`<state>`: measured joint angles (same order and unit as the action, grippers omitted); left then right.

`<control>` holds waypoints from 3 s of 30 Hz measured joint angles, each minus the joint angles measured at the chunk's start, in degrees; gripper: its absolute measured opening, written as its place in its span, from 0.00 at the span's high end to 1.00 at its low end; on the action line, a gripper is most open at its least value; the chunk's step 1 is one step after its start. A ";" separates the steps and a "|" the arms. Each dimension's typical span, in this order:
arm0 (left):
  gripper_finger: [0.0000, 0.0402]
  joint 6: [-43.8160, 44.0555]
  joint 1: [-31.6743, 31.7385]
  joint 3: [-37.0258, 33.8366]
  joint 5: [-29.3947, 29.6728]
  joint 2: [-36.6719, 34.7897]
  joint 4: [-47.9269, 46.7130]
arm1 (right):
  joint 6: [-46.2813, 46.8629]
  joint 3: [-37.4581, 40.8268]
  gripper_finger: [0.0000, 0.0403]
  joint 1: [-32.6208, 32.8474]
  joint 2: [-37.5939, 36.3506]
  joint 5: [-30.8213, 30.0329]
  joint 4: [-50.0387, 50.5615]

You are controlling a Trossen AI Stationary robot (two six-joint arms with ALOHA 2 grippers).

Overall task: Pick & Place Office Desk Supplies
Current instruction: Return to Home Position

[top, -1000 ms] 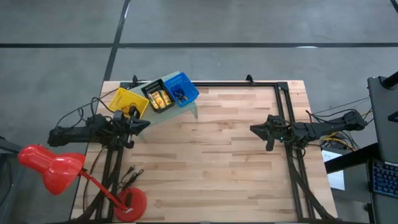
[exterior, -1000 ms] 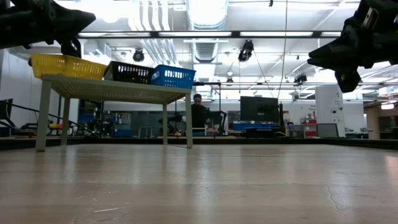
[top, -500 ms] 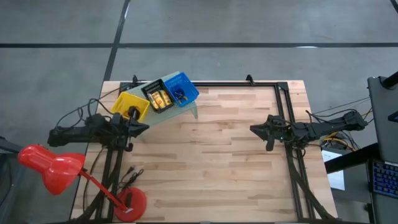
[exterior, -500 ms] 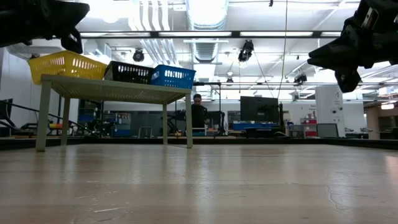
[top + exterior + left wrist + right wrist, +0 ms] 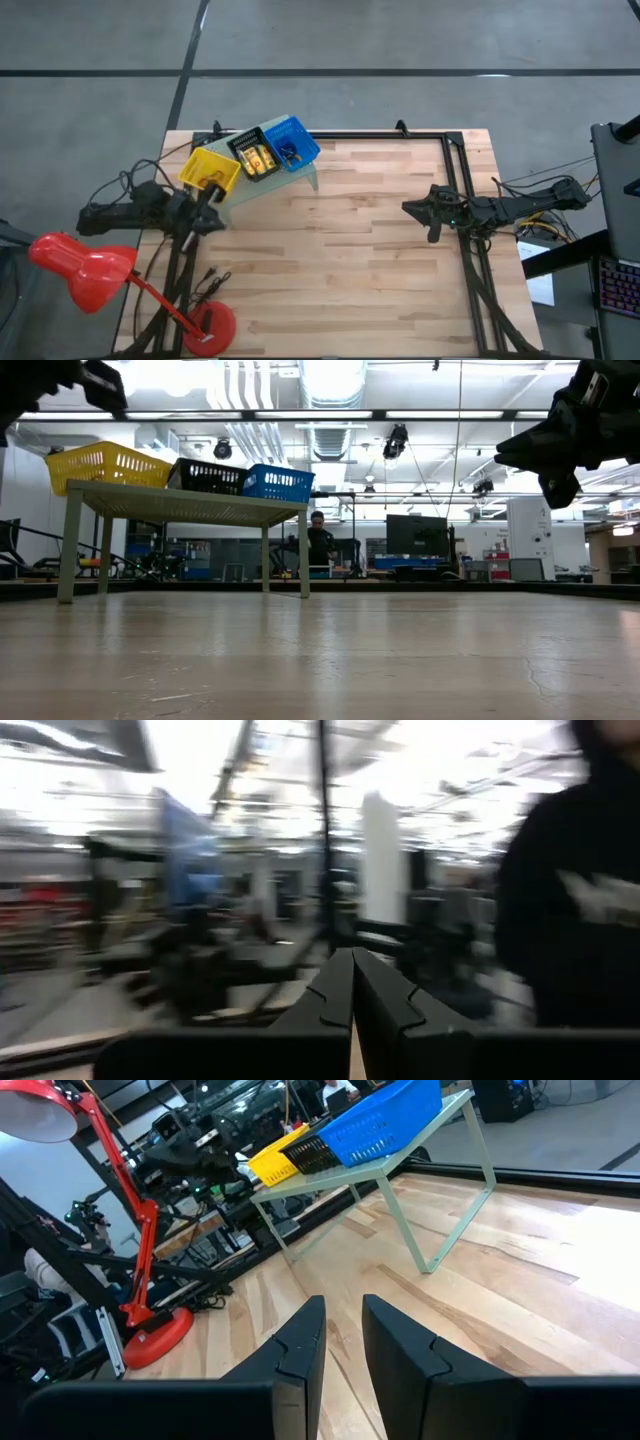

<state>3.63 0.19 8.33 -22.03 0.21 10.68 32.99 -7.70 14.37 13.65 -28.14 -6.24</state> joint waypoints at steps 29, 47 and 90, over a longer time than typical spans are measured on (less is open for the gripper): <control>0.99 18.55 0.00 -0.56 -44.91 0.00 -11.13 | 0.00 0.00 0.83 0.00 0.00 0.00 0.00; 0.99 12.86 0.00 -1.28 -44.88 0.02 -11.83 | 0.00 0.00 0.83 0.00 0.00 0.00 0.00; 0.99 12.87 0.00 -1.28 -44.86 0.04 -11.83 | 0.00 0.00 0.83 0.00 0.00 0.00 0.00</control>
<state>16.50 0.19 7.05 -66.89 0.25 -1.15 32.99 -7.70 14.37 13.65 -28.14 -6.24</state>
